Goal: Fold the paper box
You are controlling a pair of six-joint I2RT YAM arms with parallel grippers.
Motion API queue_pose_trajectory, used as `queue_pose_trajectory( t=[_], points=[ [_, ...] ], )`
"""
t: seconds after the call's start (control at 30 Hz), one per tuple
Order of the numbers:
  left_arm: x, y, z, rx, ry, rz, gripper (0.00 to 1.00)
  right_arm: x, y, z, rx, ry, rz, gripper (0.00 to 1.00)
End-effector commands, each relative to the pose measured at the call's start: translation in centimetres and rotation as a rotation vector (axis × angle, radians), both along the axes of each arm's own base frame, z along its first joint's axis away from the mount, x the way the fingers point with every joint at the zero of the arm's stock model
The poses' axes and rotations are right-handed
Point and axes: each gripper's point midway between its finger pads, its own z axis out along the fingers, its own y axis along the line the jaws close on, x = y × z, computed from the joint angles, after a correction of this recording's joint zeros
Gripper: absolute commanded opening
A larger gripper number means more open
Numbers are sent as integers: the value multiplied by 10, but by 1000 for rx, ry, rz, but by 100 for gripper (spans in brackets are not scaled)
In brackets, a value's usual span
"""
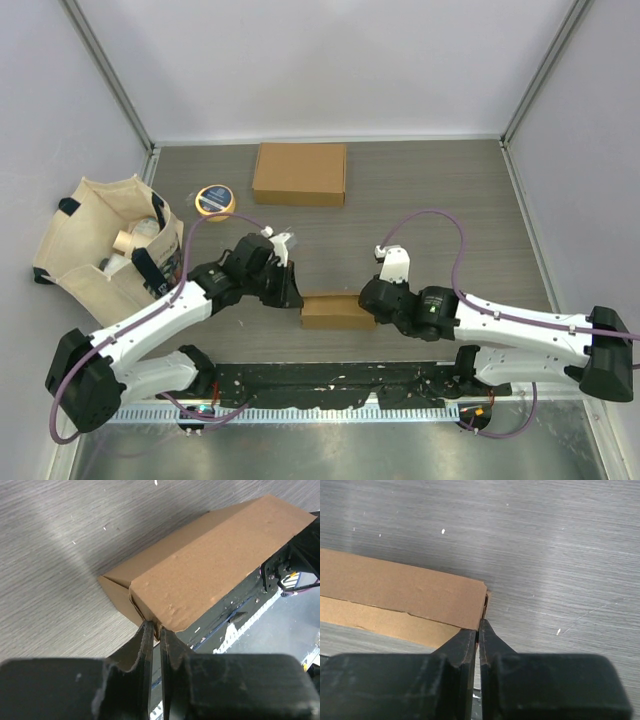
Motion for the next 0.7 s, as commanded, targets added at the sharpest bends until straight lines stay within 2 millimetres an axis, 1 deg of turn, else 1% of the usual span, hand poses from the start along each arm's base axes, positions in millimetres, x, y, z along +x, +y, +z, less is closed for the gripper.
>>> queue_pose_trajectory(
  t=[0.0,0.03,0.07,0.1,0.13,0.17,0.23,0.27,0.3,0.33,0.37,0.4,0.43,0.47,0.5,0.53,0.57,0.6,0.63,0.67],
  points=[
    [-10,0,-1,-44,10,9,14,-20,14,9,57,77,105,21],
    [-12,1,-2,-45,12,10,16,-23,18,22,87,71,146,33],
    [-13,1,3,-59,1,14,24,-31,27,35,134,91,210,40],
    [-13,1,5,-64,-3,16,29,-34,29,44,146,84,261,53],
    [-13,1,8,-72,-6,19,39,-37,29,55,179,76,283,59],
    [-13,0,14,-89,-15,21,44,-41,30,65,197,80,307,61],
    [-13,-2,23,-111,-24,22,54,-48,32,73,211,102,343,64],
    [-15,-3,29,-131,-24,15,63,-49,31,83,220,101,346,65],
    [-16,-3,34,-141,-23,16,66,-42,24,87,199,73,299,67],
    [-17,-3,42,-146,-22,21,69,-37,20,93,219,68,221,68],
    [-16,0,45,-143,-26,35,76,-32,9,103,215,58,152,72],
    [-16,2,53,-152,-30,60,83,-18,-4,107,221,38,37,86],
    [-16,6,61,-142,-25,90,90,-11,-11,112,276,50,-79,93],
    [-9,11,65,-133,-16,153,92,-6,-7,115,335,62,-99,96],
    [-1,17,64,-115,29,250,93,10,-15,120,406,59,-170,96],
    [3,18,71,-122,69,299,90,5,-3,120,481,119,-128,95],
    [11,21,72,-136,107,354,87,14,3,117,534,117,-122,93],
    [10,16,74,-170,159,353,83,24,0,114,552,123,-151,91],
    [17,11,70,-187,214,395,77,26,0,108,557,150,-155,89],
    [24,13,68,-198,231,428,73,25,3,100,550,178,-121,88]
  ],
)
